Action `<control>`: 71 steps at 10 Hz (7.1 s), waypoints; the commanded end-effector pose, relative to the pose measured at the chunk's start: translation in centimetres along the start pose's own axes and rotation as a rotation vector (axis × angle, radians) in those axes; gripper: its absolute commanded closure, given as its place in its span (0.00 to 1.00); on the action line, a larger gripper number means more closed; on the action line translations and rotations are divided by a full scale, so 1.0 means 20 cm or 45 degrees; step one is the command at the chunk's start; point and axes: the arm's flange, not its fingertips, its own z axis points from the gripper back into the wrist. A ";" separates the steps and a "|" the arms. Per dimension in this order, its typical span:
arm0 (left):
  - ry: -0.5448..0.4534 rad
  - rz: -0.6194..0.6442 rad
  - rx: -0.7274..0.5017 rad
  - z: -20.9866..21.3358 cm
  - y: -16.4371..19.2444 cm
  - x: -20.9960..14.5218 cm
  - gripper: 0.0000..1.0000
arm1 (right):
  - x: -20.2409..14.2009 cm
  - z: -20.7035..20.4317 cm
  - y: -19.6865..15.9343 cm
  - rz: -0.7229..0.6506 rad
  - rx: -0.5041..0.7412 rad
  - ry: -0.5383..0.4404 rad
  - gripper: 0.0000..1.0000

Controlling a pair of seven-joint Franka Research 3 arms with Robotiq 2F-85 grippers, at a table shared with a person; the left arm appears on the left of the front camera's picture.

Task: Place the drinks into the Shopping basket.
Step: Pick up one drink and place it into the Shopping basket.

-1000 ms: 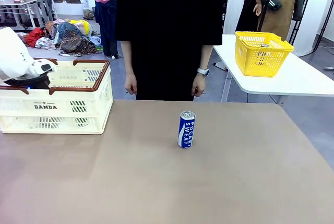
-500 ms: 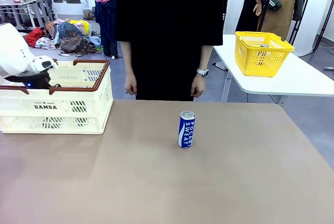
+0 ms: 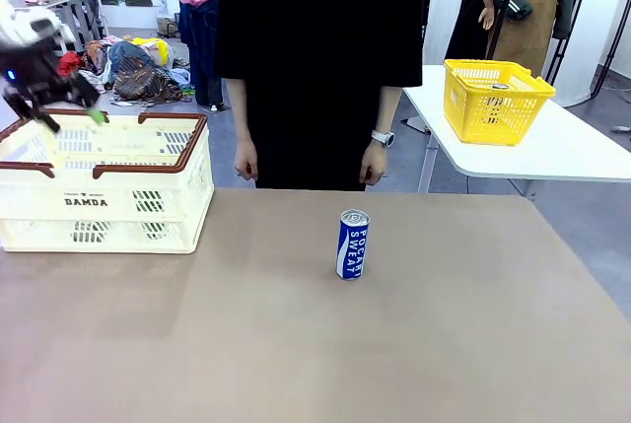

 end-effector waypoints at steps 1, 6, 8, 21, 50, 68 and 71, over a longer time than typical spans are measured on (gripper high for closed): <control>0.102 0.157 -0.132 0.18 -0.03 -0.06 0.00 | 0.00 0.01 0.01 0.018 0.011 -0.002 0.00; 0.200 0.167 -0.628 0.58 -0.03 -0.87 0.00 | 0.00 0.01 0.01 0.018 0.011 -0.002 0.00; 0.240 0.195 -0.769 0.47 0.09 -1.10 0.00 | 0.00 0.01 0.01 0.018 0.011 -0.002 0.00; 0.310 0.205 -0.897 0.22 0.25 -1.31 0.00 | 0.00 0.01 0.01 0.018 0.011 -0.002 0.00; 0.227 -0.383 0.106 -0.84 -2.32 -0.91 0.00 | 0.00 0.01 0.01 0.018 0.011 -0.002 0.00; 0.119 -0.212 -0.023 0.12 -1.72 -1.00 0.00 | 0.00 0.01 0.01 0.018 0.011 -0.002 0.00; 0.249 -0.190 -0.098 0.36 -1.14 -1.08 0.00 | 0.00 0.01 0.01 0.018 0.011 -0.002 0.00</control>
